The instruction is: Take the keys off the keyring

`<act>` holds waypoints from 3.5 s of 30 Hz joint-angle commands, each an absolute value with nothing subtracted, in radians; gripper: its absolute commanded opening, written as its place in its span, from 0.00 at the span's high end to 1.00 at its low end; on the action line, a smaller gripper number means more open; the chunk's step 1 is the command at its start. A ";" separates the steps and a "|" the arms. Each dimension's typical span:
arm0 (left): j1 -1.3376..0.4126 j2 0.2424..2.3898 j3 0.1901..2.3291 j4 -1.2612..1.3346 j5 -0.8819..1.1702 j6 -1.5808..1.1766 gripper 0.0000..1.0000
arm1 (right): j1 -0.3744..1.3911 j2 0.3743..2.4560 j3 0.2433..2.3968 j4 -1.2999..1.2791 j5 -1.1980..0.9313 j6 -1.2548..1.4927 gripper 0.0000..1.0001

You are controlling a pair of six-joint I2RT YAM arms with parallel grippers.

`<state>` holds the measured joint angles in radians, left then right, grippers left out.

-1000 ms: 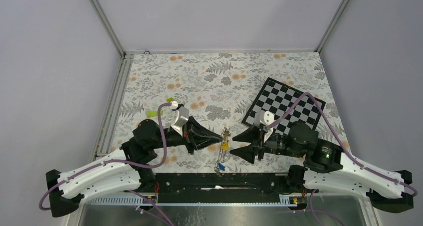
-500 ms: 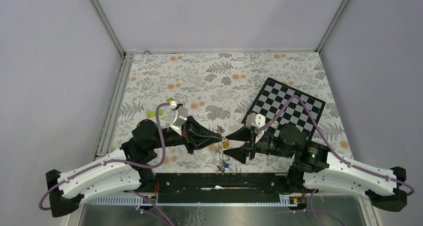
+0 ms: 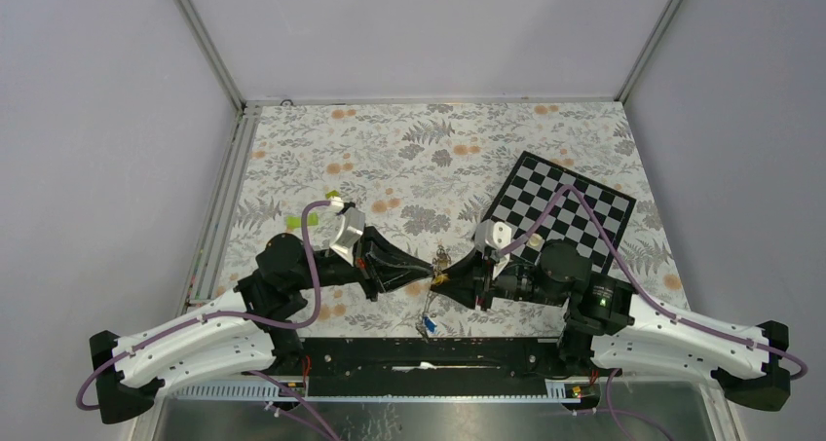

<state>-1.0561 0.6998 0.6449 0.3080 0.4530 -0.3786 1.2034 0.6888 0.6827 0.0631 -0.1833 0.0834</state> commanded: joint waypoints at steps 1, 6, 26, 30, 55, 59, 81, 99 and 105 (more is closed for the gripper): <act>-1.054 0.678 0.680 0.413 0.458 -0.390 1.00 | 1.207 0.680 0.709 0.105 -0.217 0.097 0.77; -1.054 0.671 0.672 0.414 0.446 -0.388 1.00 | 1.206 0.634 0.724 0.069 -0.213 0.136 1.00; -1.054 0.670 0.650 0.409 0.497 -0.400 1.00 | 1.207 0.730 1.171 -0.471 -0.268 0.110 1.00; -1.054 0.681 0.652 0.407 0.519 -0.403 1.00 | 1.206 0.766 1.237 -0.525 -0.297 0.097 1.00; -1.054 0.692 0.625 0.480 0.522 -0.460 0.36 | 1.207 0.873 1.425 -0.706 -0.441 0.009 1.00; -1.054 0.713 0.628 0.524 0.543 -0.488 0.32 | 1.207 0.903 1.442 -0.743 -0.462 0.008 1.00; -1.102 0.829 0.635 0.581 0.630 -0.534 0.28 | 1.206 0.970 1.468 -0.714 -0.426 -0.032 1.00; -1.127 0.884 0.667 0.612 0.631 -0.512 0.56 | 1.206 0.977 1.440 -0.742 -0.444 -0.019 1.00; -1.128 0.864 0.687 0.532 0.625 -0.477 0.73 | 1.207 0.950 1.444 -0.777 -0.408 -0.015 1.00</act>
<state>-1.1271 0.8856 0.6315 0.5316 0.6113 -0.5159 1.2041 0.9821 1.4220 -0.7898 -0.4194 -0.0151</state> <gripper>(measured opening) 0.297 0.048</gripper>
